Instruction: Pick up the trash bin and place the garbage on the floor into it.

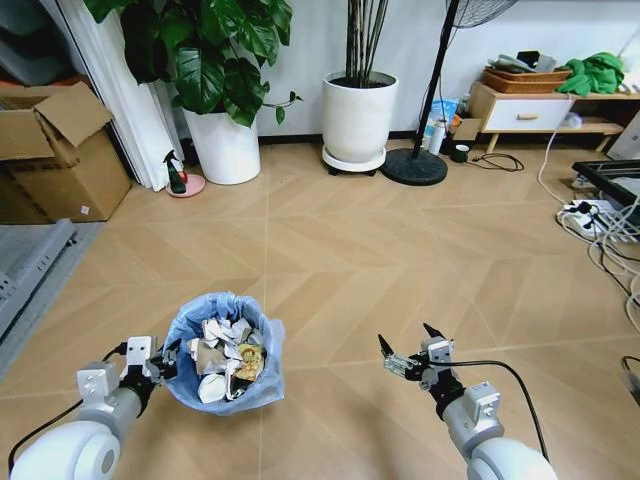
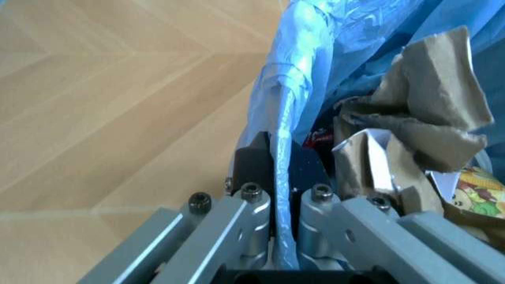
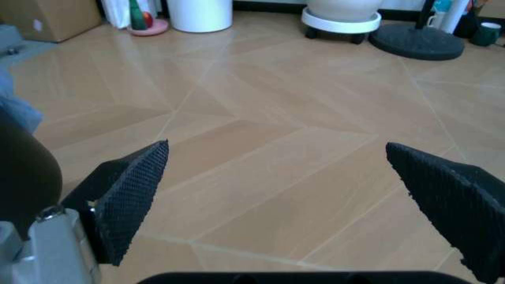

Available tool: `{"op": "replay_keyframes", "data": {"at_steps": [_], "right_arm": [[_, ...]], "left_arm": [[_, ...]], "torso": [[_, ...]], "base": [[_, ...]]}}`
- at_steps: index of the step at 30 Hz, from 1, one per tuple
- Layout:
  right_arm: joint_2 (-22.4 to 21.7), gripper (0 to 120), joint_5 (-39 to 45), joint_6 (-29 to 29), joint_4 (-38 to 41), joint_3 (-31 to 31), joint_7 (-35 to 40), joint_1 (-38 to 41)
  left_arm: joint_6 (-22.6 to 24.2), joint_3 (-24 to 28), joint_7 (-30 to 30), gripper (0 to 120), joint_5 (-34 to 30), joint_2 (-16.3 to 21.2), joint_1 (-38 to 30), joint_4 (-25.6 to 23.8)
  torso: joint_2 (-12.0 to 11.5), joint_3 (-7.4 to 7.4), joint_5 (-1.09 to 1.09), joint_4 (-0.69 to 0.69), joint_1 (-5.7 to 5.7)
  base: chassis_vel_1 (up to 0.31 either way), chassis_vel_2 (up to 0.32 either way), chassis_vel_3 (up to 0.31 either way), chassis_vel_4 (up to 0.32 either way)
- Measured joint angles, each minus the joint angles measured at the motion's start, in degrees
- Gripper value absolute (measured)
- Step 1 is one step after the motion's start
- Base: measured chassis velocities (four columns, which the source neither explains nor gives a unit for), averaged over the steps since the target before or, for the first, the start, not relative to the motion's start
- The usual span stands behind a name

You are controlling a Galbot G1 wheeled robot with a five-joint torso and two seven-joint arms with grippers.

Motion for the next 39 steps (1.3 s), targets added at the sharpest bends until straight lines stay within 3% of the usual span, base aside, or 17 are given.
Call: {"op": "replay_keyframes", "data": {"at_steps": [29, 39], "right_arm": [[0.0, 100, 0.05, 1.41, 0.51, -0.42, -0.13, -0.54], [-0.15, 100, 1.07, 1.49, -0.13, -0.26, 0.45, 0.02]], "left_arm": [[-0.42, -0.18, 0.1, 0, 1.17, -1.64, 1.28, -1.76], [-0.49, 0.4, 0.04, 0, 1.46, -2.05, 0.9, -1.44]], "torso": [[0.0, -0.01, 0.01, -0.02, -0.01], [0.0, 0.01, 0.0, -0.01, 0.01]], "base": [[0.17, -0.172, -0.171, 0.175], [0.03, -0.019, -0.013, 0.021]]}}
